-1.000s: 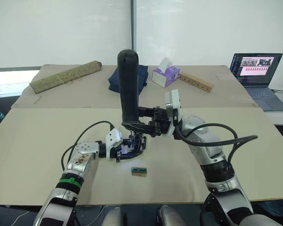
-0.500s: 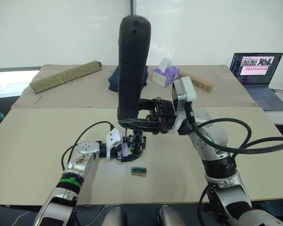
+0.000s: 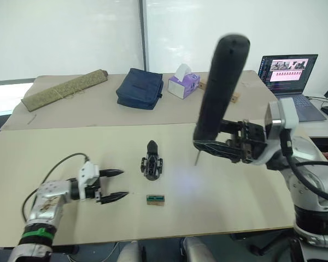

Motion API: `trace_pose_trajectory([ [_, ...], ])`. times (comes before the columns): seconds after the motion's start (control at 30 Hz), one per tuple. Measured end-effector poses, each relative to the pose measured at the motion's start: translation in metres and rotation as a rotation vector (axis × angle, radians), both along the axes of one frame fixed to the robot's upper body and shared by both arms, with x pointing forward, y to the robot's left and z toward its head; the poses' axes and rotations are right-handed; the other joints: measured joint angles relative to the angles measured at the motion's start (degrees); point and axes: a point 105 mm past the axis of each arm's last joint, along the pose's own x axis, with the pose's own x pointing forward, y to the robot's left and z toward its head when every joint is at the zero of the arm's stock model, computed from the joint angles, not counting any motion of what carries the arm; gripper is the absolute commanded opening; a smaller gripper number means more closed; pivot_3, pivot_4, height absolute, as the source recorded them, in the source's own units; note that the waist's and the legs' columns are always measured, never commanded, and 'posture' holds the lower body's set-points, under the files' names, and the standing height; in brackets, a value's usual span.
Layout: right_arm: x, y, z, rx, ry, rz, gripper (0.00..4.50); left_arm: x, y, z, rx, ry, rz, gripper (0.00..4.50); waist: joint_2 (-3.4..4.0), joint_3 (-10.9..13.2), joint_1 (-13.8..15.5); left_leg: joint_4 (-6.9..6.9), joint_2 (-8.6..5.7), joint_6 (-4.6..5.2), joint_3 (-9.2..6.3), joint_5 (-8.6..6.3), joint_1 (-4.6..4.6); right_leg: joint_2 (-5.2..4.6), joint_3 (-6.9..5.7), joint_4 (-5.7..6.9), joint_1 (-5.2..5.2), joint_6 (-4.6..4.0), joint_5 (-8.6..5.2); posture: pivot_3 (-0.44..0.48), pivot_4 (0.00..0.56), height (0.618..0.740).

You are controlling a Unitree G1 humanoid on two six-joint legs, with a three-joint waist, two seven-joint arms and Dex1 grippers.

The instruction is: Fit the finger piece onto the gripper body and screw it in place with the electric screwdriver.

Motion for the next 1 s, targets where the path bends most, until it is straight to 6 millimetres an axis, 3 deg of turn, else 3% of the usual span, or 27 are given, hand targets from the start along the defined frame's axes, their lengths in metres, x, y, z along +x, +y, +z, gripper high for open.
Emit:
trace_pose_trajectory([
  [0.13,-0.006,-0.020,-0.017,-0.005,0.045,-0.088,1.90,-0.008,0.017,0.012,0.005,-0.085,0.020,4.48,-0.09,0.17,0.32,0.03,-0.03,-0.01,0.05,0.00,-0.02,-0.14,0.03,-0.08,0.05,0.08,0.02,0.000,0.150,0.740],
  [0.3,-0.012,-0.020,-0.026,-0.002,0.056,-0.110,1.90,-0.023,0.014,0.011,0.011,-0.110,-0.035,4.48,-0.14,0.25,0.25,0.04,-0.02,-0.01,0.17,0.00,-0.02,-0.15,0.09,-0.15,0.04,0.12,0.04,0.000,0.150,0.740],
  [0.5,-0.027,0.035,-0.002,0.074,-0.047,0.084,1.90,-0.029,-0.029,0.020,-0.015,-0.089,-0.196,4.48,-0.19,0.46,0.01,0.04,0.18,-0.02,0.12,0.01,0.00,0.13,0.06,-0.03,0.01,0.07,0.03,0.000,0.150,0.740],
  [0.63,-0.039,0.069,-0.004,0.106,-0.031,0.248,1.90,-0.027,-0.058,0.015,0.019,-0.064,-0.256,4.48,-0.26,0.50,0.18,0.05,0.04,-0.02,0.12,0.01,-0.02,0.10,0.05,-0.04,0.03,0.07,0.03,0.000,0.150,0.740],
  [0.83,-0.031,0.097,-0.021,0.094,-0.008,0.331,1.90,-0.033,-0.092,-0.003,0.057,-0.024,-0.317,4.48,-0.28,0.51,0.19,0.16,-0.12,-0.01,0.10,0.01,-0.04,-0.01,0.07,-0.01,0.03,0.11,0.05,0.000,0.150,0.740],
  [1.0,-0.035,0.105,-0.032,0.052,-0.047,0.388,1.90,-0.032,-0.102,-0.010,0.076,-0.034,-0.305,4.48,-0.28,0.51,0.48,0.17,-0.13,-0.01,0.04,0.01,0.00,0.00,0.03,0.04,0.06,0.10,0.05,0.000,0.150,0.740],
])
